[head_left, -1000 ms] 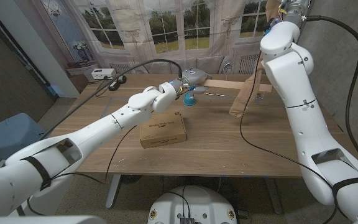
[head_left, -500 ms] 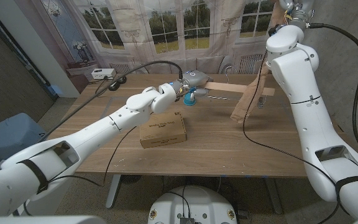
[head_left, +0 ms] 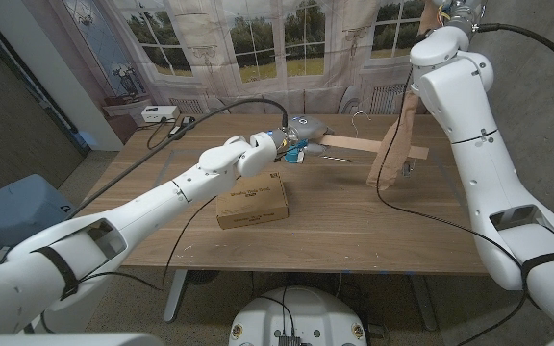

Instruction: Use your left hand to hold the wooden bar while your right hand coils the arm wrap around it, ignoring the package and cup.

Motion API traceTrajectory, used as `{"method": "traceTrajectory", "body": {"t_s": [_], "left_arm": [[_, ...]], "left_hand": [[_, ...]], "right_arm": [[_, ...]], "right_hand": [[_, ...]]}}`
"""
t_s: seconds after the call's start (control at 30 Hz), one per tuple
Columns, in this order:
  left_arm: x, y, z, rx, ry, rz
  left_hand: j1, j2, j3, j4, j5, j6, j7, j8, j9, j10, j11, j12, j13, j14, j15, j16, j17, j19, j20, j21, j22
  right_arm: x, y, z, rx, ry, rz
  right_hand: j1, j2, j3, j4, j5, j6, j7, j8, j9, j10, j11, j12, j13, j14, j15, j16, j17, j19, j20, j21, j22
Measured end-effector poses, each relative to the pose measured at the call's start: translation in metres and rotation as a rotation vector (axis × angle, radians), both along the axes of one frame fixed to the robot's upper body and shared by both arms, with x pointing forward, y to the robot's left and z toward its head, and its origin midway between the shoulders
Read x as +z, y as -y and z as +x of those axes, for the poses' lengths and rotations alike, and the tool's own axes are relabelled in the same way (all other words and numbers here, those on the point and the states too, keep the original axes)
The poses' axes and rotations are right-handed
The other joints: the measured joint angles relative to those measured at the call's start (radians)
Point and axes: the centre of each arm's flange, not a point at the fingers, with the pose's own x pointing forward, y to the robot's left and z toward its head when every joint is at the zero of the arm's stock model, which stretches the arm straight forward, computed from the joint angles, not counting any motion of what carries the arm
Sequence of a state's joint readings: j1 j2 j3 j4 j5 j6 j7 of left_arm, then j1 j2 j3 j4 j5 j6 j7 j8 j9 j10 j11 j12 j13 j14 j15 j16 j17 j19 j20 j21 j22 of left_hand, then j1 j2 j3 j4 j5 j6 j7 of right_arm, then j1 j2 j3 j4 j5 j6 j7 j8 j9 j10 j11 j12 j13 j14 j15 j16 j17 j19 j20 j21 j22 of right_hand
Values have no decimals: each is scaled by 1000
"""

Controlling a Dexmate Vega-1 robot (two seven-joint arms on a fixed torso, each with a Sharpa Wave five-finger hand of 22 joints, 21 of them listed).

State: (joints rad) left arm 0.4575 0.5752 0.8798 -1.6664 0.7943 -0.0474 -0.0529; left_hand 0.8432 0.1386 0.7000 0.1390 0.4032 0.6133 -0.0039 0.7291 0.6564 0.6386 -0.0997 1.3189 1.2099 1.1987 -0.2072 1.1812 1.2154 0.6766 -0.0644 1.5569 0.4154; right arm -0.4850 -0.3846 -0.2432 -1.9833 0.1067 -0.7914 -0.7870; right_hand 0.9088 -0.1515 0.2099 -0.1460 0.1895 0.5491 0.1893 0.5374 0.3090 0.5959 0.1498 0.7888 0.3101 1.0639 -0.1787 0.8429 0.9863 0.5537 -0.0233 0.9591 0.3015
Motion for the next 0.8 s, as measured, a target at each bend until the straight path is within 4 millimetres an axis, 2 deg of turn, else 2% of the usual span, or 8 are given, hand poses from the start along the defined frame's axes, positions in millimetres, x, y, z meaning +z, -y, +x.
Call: {"method": "traceTrajectory", "body": {"t_s": [0.13, 0.27, 0.37, 0.47, 0.5, 0.8], "left_arm": [[4, -6, -2, -31, -26, -55], [9, -15, -5, -62, -50, -115], [10, -13, -7, -95, -72, -140], [10, -12, -9, -122, -92, -159], [17, -28, -8, -116, -93, -200], [23, -39, -9, -161, -136, -267]], "left_hand": [[-3, -3, 0, 0, 0, -3, 0, 2, 0, 0, 0, 0, 1, 0, 0, 0, 0, 0, 0, 0, 0], [-9, -1, 0, 0, 4, -3, 0, 2, 0, 0, 0, 0, -3, 0, 0, 0, 0, 0, 0, 0, -1], [-9, -1, 0, 0, 4, -3, 0, 2, 0, 0, 0, 0, -2, 0, 0, 0, 0, 0, 0, 0, 0], [-9, -1, 0, 0, 4, -3, 0, 8, 0, 0, 0, 0, -2, 0, 0, 0, 0, 0, 0, 0, 0], [-9, -1, 0, 0, 4, -3, 0, 8, 0, 0, 0, 0, -1, 0, 0, 0, 0, 0, 0, 0, 0], [-12, -4, 0, 0, 5, -9, 6, 8, -2, 0, 0, 0, 7, 0, 0, 0, 0, 0, 0, 0, 0]], "right_arm": [[-2, 7, 2, -13, -8, 6], [-16, 15, 11, -8, -55, 36], [-22, 21, 13, -17, -66, 44], [-31, 29, 16, -28, -84, 54], [-40, 30, 22, -4, -112, 75], [-74, 46, 36, 10, -175, 123]], "right_hand": [[0, 0, 0, 0, -1, 0, 0, 0, 0, 0, 0, 0, 0, 0, 0, 0, 0, 0, 0, 3, -4], [0, 0, 0, 0, -1, 0, 0, 0, 0, 0, 0, 0, 0, 0, 0, 5, 0, -2, 2, 13, -5], [0, 0, 0, 0, -1, 0, 0, -1, 0, 0, 0, 0, 0, 0, 0, 5, 0, -4, 4, 16, -9], [0, 0, 0, 0, -2, 0, 0, -3, -1, 0, 0, -1, 0, 0, 0, 5, 0, -4, 4, 22, -9], [0, 0, 0, 0, -2, 0, 0, -3, -1, 0, 0, -1, 0, 0, 0, 5, 0, -4, 4, 25, -9], [0, 0, 0, 0, -4, 0, 0, -8, 5, 0, 0, -5, 0, 0, 0, 5, 0, -8, 8, 40, -14]]}}
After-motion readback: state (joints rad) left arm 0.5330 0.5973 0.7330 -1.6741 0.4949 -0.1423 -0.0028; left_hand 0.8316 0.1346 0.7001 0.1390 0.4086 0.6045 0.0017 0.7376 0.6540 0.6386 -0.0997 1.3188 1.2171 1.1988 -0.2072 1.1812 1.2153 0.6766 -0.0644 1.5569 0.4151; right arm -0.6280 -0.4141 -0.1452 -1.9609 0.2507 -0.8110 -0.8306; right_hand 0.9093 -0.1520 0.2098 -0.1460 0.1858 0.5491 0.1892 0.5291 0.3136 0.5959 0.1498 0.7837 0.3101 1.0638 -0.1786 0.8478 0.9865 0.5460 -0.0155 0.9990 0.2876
